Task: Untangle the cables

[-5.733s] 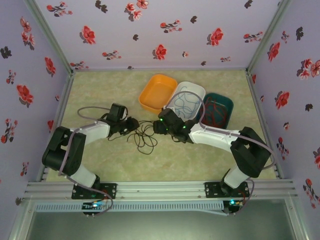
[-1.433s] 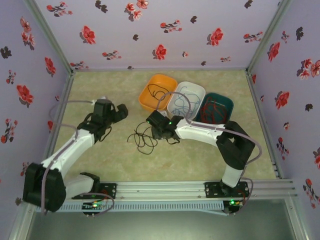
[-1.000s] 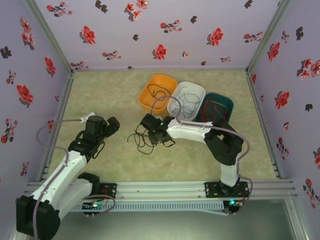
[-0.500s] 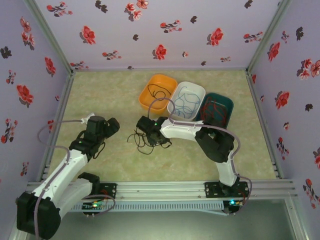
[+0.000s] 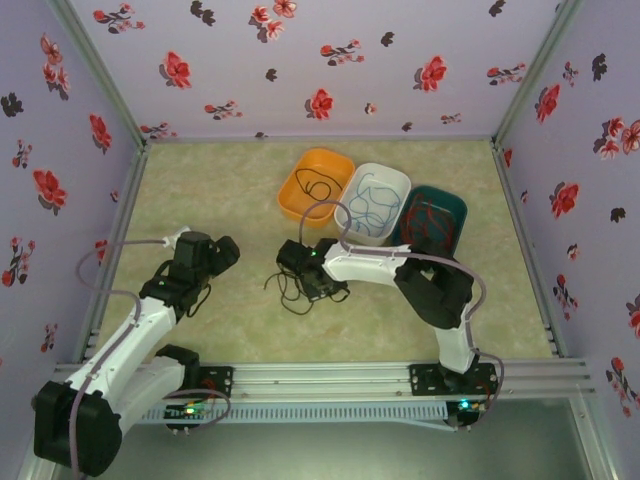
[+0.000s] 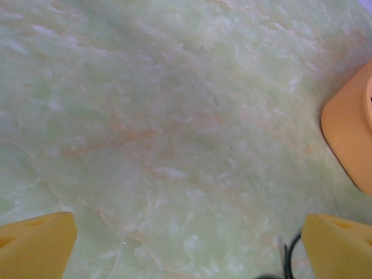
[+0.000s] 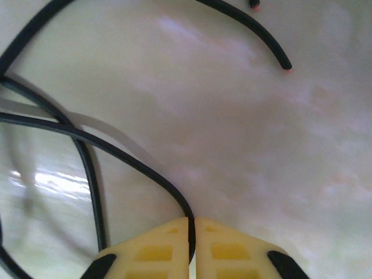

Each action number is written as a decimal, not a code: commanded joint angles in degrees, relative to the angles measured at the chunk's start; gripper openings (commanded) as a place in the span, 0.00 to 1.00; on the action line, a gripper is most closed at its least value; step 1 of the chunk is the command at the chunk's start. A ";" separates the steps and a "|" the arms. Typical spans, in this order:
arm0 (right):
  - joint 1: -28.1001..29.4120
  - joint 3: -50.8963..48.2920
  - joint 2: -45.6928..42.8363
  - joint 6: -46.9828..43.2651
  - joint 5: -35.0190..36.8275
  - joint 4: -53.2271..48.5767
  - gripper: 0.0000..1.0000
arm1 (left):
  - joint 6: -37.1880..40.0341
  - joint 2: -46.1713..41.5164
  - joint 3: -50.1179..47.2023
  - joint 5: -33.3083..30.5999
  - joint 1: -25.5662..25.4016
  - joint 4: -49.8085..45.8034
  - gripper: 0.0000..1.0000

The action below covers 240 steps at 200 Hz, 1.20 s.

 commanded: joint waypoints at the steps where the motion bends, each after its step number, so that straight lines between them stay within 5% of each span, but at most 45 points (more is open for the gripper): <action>1: -0.37 -1.77 -0.80 -1.01 1.13 -5.91 0.16 | -1.03 0.13 -0.33 -0.68 0.52 -0.42 1.00; 39: -1.36 -2.47 1.82 0.27 -5.03 0.70 0.15 | -0.82 0.75 -0.02 0.68 0.52 0.66 1.00; 56: -2.05 -2.73 2.84 1.09 -7.01 2.97 0.04 | 0.21 1.54 0.51 2.54 0.61 0.90 1.00; 97: -2.41 -2.36 -0.48 0.64 -3.57 4.16 0.00 | 1.51 4.02 1.24 9.74 -0.26 1.17 1.00; 171: -1.73 -8.49 -16.17 -0.58 2.79 15.64 0.00 | -1.31 9.64 -0.27 16.68 -12.39 6.31 0.98; 240: -1.63 -8.72 -16.38 0.37 2.57 19.04 0.00 | -3.21 16.30 -0.81 20.64 -14.82 17.32 0.69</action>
